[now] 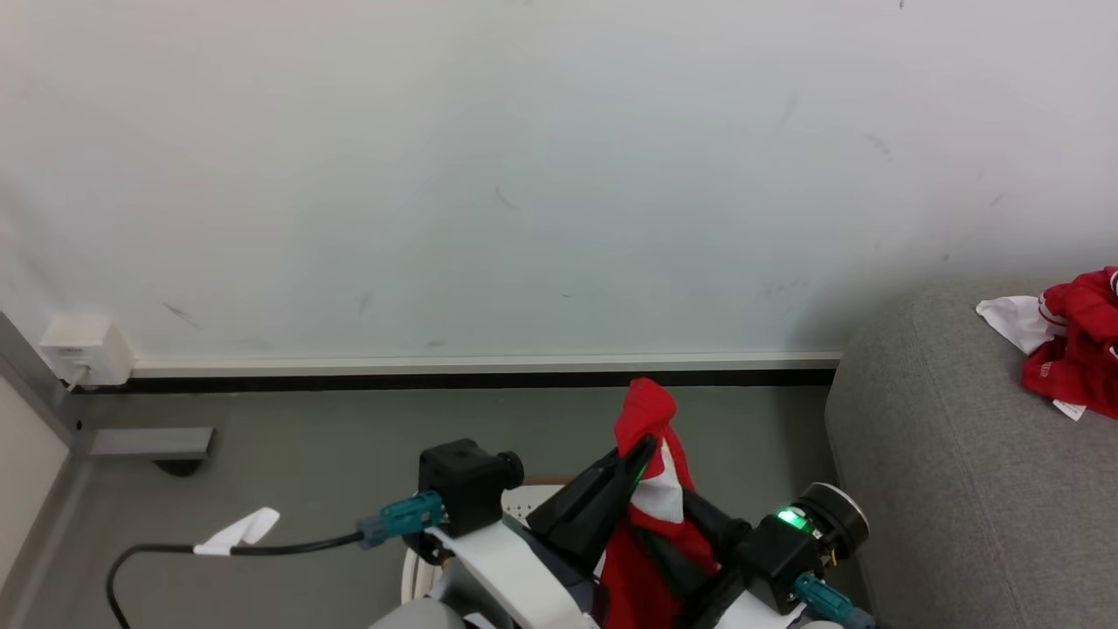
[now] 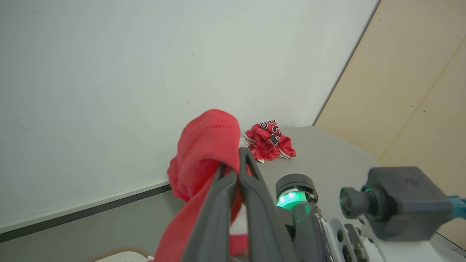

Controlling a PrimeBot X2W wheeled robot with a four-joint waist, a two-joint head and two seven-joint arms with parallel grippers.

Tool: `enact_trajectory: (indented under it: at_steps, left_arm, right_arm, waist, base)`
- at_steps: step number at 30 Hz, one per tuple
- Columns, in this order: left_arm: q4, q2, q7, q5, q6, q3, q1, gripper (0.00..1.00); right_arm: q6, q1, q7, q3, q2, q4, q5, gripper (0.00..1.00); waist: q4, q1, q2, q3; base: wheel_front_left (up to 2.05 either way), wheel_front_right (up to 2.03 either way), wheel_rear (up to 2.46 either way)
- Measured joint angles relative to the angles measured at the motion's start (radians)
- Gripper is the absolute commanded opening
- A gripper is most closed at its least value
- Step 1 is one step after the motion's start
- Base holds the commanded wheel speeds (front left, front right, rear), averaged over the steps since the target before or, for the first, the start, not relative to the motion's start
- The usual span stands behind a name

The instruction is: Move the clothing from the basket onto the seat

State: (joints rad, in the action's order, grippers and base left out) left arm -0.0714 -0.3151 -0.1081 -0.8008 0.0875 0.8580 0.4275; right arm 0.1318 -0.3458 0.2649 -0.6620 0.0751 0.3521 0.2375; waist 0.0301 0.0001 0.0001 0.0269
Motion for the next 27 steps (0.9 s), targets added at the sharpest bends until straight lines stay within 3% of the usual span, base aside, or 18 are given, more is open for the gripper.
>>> enact_trajectory:
  at_steps: [4, 8, 9, 10, 18, 27]
  left_arm:
    - [0.008, -0.006, -0.001, 0.003, 0.006, 0.002, -0.001, 0.00]
    - [0.018, -0.011, -0.013, 0.012, 0.006, 0.003, -0.004, 0.43]
    - [0.023, -0.014, -0.017, 0.018, 0.006, 0.002, -0.005, 0.66]
    - [0.026, -0.016, -0.021, 0.020, 0.006, 0.002, -0.005, 1.00]
    - [0.035, -0.020, -0.055, 0.035, 0.008, -0.001, -0.012, 1.00]
    - [0.051, -0.027, -0.087, 0.076, 0.002, 0.021, -0.012, 1.00]
  right_arm:
    - [0.000, 0.002, 0.000, 0.020, -0.008, -0.002, 0.035, 0.00]
    - [0.000, 0.010, 0.000, 0.058, -0.007, -0.019, 0.056, 0.00]
    - [0.000, 0.012, 0.000, 0.067, -0.004, -0.026, 0.061, 0.00]
    - [0.000, 0.016, 0.000, 0.081, 0.001, -0.031, 0.062, 0.00]
    - [0.000, 0.028, 0.000, 0.195, 0.044, -0.093, 0.057, 0.00]
    - [0.000, 0.053, 0.000, 0.321, 0.068, -0.179, 0.032, 0.00]
  waist:
    - [0.002, 0.0000, 0.0000, -0.003]
    - [-0.007, 0.0000, 0.0000, -0.010]
    - [-0.011, 0.0000, 0.0000, -0.012]
    - [-0.016, 0.0000, 0.0000, -0.014]
    - [-0.084, 0.0000, 0.0000, -0.035]
    - [-0.207, 0.0000, 0.0000, -0.074]
  base:
    - [0.00, 0.00, 0.00]
    - [0.00, 0.00, 0.00]
    - [0.00, 0.00, 0.00]
    - [0.00, 0.00, 0.00]
    - [0.00, 0.00, 0.00]
    - [0.00, 0.00, 0.00]
